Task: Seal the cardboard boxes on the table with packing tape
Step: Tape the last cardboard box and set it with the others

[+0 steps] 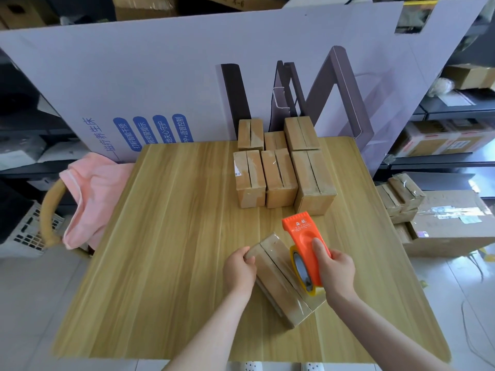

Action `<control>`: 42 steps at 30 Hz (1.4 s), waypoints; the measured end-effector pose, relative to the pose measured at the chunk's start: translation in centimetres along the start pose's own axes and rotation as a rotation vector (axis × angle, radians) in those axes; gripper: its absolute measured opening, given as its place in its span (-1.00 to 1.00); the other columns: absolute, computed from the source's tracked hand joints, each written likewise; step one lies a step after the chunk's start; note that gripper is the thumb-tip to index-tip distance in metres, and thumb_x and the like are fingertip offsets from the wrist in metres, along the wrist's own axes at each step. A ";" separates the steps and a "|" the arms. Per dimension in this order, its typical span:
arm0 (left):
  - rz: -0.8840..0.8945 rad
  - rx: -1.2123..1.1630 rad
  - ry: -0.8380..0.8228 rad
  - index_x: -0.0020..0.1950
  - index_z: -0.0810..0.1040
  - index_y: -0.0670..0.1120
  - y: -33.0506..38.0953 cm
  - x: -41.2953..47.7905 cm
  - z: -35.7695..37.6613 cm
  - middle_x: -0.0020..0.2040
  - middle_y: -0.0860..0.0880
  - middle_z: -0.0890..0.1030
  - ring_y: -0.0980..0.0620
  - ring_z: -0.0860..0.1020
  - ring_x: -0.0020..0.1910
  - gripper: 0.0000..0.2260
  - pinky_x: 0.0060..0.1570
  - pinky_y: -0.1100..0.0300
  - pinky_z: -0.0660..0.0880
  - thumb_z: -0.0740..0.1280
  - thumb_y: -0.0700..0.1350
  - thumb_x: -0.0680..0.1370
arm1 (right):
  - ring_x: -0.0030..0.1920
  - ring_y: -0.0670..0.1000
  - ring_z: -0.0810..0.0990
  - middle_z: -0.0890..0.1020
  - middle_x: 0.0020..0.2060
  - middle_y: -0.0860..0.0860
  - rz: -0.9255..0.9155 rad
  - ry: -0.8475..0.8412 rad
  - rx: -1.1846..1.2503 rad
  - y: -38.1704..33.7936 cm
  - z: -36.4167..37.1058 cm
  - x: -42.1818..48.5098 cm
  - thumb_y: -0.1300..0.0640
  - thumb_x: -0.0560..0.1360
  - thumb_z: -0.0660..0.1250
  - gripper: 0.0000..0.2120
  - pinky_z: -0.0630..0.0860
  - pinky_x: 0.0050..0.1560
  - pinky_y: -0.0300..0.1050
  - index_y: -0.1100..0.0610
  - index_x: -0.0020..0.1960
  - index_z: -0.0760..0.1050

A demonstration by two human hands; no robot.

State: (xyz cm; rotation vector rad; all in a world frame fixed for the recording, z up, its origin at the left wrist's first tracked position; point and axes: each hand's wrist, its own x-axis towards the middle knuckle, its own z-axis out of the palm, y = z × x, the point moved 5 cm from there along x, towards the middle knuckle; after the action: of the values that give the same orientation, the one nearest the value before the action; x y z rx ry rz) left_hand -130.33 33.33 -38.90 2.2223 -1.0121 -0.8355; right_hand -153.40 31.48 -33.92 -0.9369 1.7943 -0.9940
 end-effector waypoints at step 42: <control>-0.342 -0.018 0.261 0.24 0.43 -0.14 0.1 20.3 -9.7 0.09 -0.12 0.61 -0.16 0.59 0.03 -0.54 -0.17 0.10 0.36 0.26 0.20 0.53 | -0.66 -0.07 0.48 0.55 -0.61 0.04 -0.060 -0.153 0.244 -14.2 12.8 9.5 -0.03 0.51 0.37 -0.61 0.34 -0.70 -0.29 0.26 -0.32 0.56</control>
State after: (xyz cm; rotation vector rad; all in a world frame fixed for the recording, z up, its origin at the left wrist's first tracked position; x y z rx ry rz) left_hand -112.74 19.29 -38.65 2.4478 -0.5090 -0.6648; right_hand -142.23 14.22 -28.25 -0.8921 1.4880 -1.1187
